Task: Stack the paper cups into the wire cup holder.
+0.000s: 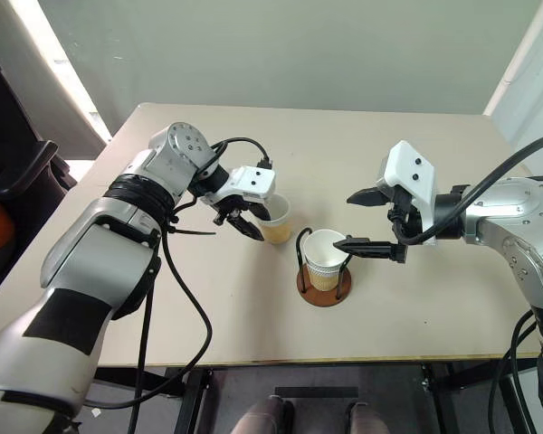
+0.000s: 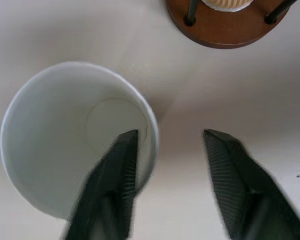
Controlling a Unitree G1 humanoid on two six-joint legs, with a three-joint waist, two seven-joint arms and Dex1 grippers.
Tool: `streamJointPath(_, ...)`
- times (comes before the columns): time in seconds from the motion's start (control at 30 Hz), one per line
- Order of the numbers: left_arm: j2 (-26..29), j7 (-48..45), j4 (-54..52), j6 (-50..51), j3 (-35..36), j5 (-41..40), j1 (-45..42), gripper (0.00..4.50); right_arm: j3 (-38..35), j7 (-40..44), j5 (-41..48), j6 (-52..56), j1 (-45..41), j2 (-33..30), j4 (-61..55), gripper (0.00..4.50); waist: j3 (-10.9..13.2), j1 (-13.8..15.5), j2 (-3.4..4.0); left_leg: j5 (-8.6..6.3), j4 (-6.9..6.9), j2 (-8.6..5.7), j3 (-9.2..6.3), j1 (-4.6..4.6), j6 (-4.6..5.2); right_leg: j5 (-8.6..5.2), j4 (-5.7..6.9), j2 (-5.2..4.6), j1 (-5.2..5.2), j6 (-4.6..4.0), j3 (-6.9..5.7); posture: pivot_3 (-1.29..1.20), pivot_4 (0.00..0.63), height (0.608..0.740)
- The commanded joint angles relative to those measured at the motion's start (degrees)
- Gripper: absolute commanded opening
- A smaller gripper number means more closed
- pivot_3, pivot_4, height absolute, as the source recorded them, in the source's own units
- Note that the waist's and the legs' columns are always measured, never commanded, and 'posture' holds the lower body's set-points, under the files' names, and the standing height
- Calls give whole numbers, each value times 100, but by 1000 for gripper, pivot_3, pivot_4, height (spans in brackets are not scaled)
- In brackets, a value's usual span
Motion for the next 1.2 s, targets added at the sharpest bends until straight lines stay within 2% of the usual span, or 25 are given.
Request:
streamJointPath(0.03, 18, 32, -26, -56, 222, 119, -34, 710, -220, -51, -8, 1, -45, -74, -135, 4286, 0, -4, 1, 0, 0, 2, -1, 0, 0, 0, 0, -3, 0, 0, 2, 0, 150, 740)
streamJointPath(0.1, 58, 8, -19, -69, 308, 144, -81, 34, -251, -27, -15, -12, -26, -112, -118, 4286, 0, -7, 0, 0, -2, -1, 5, 0, 0, 0, 0, 3, -2, 0, 0, 0, 150, 740)
streamJointPath(0.3, 278, -160, -8, -144, 616, 134, -258, 34, -403, 132, -51, -135, -19, -329, 59, 4286, 0, -25, 1, -1, -4, -1, 8, 0, 2, 0, -1, 3, -5, 0, 1, 0, 150, 740)
streamJointPath(0.4, 430, -325, -184, -162, 974, -461, -689, 34, -868, 593, 186, -239, 149, -709, 199, 4286, 3, -9, 0, -1, -3, 0, 3, -12, 2, 0, -1, 1, -12, 0, -3, 0, 150, 740)
streamJointPath(0.47, 495, -337, -514, -95, 953, -1146, -920, 34, -1183, 902, 373, -302, 320, -899, 222, 4286, 2, 9, -3, 0, -3, -3, 3, -30, 2, 0, -5, 6, -22, 0, -5, 0, 150, 740)
streamJointPath(0.57, 675, -337, -1359, 243, 531, -2381, -964, 34, -1470, 1127, 522, -376, 492, -1024, 285, 4286, -4, 12, 0, -4, -8, -8, 6, -45, 5, -2, -13, 5, -30, 1, -6, 0, 150, 740)
streamJointPath(0.63, 1061, -337, -2744, 795, -23, -3811, -822, 34, -1617, 1244, 515, -472, 543, -1125, 405, 4286, -4, -12, 8, -8, -6, -10, 13, -41, 7, -6, -11, 0, -27, 8, 2, 0, 150, 740)
streamJointPath(0.7, 1376, -337, -3600, 1009, -488, -4593, -737, 34, -1690, 1287, 507, -538, 552, -1175, 482, 4286, -3, -40, 11, -10, -3, -2, 14, -45, 6, -6, -6, -5, -33, 11, 7, 0, 150, 740)
streamJointPath(0.87, 1776, -337, -4477, 759, -1525, -5107, -712, 34, -1799, 1230, 583, -531, 676, -1245, 349, 4286, -1, -55, 28, -10, -4, 13, 36, 5, 3, -5, 4, -2, -1, 10, 10, 0, 150, 740)
streamJointPath(1.0, 1863, -337, -4630, 343, -2118, -5030, -731, 34, -1874, 1130, 574, -468, 855, -1305, 202, 4286, 0, -80, 33, -12, -1, 15, 47, 42, 15, 0, 8, -8, 34, 6, 18, 0, 150, 740)
streamJointPath(1.2, 1766, -337, -4569, 81, -2448, -4940, -727, 34, -1954, 989, 637, -402, 960, -1330, 83, 4286, -1, -88, 36, -11, 1, 11, 58, 46, 27, 12, 7, -6, 38, 4, 11, 0, 150, 740)
